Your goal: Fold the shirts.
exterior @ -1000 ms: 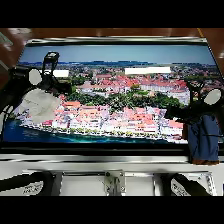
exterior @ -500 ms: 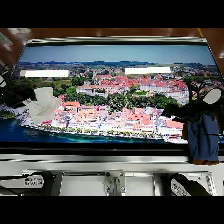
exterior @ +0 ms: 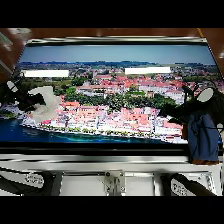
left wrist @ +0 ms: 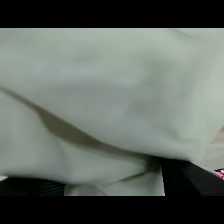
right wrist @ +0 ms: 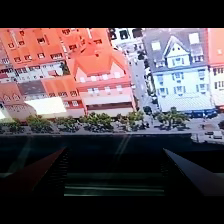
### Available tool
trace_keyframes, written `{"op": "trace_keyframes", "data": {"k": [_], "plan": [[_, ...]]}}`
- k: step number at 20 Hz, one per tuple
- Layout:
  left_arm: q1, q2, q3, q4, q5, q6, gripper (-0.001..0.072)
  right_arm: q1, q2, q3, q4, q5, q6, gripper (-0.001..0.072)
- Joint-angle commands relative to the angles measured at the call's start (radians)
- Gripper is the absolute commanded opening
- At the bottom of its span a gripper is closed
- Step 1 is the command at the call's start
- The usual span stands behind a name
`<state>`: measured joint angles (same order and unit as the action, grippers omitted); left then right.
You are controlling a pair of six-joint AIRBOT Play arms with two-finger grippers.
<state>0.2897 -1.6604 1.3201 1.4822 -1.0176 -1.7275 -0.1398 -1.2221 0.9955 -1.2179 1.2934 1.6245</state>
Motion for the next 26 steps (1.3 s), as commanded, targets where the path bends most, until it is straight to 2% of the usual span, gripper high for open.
{"op": "trace_keyframes", "data": {"k": [1,6,9,11,13,15,18,20,23,24,25,26], "plan": [[-0.023,-0.025,0.001,-0.013,0.003,0.015,0.0053,0.000,-0.011,0.000,0.013,0.004,0.005,0.0686],[-0.068,0.041,0.074,-0.029,-0.253,0.204,0.0037,0.000,-0.011,0.000,0.004,0.004,-0.036,0.0686],[-0.170,0.204,0.075,-0.183,-0.293,0.254,0.0036,0.000,-0.008,0.016,0.003,0.043,-0.151,0.0684],[-0.291,0.314,0.074,-0.292,-0.292,0.253,0.0037,0.000,0.017,0.046,-0.026,0.102,-0.209,0.0684],[-0.445,0.384,0.074,-0.302,-0.293,0.214,0.0037,0.000,0.066,0.089,-0.092,0.138,-0.217,0.0683],[-0.598,0.393,0.072,-0.301,-0.286,0.104,0.0037,0.000,0.128,0.124,-0.116,0.178,-0.251,0.0684],[-0.828,0.356,0.038,-0.301,-0.159,0.019,0.0037,0.000,0.220,0.133,-0.124,0.256,-0.280,0.0684],[-0.949,0.294,0.031,-0.301,-0.089,-0.015,0.0038,0.000,0.262,0.132,-0.154,0.303,-0.285,0.0684],[-1.066,0.178,0.032,-0.306,-0.029,-0.015,0.0043,0.000,0.285,0.132,-0.168,0.311,-0.277,0.0684],[-1.086,0.143,0.032,-0.317,-0.030,-0.015,0.0166,0.000,0.285,0.132,-0.167,0.308,-0.269,0.0684],[-1.091,0.118,0.032,-0.324,-0.042,-0.016,0.0476,0.000,0.285,0.132,-0.167,0.301,-0.267,0.0684],[-1.083,0.105,0.032,-0.321,-0.076,-0.037,0.0718,0.000,0.285,0.132,-0.168,0.295,-0.267,0.0684]]}}
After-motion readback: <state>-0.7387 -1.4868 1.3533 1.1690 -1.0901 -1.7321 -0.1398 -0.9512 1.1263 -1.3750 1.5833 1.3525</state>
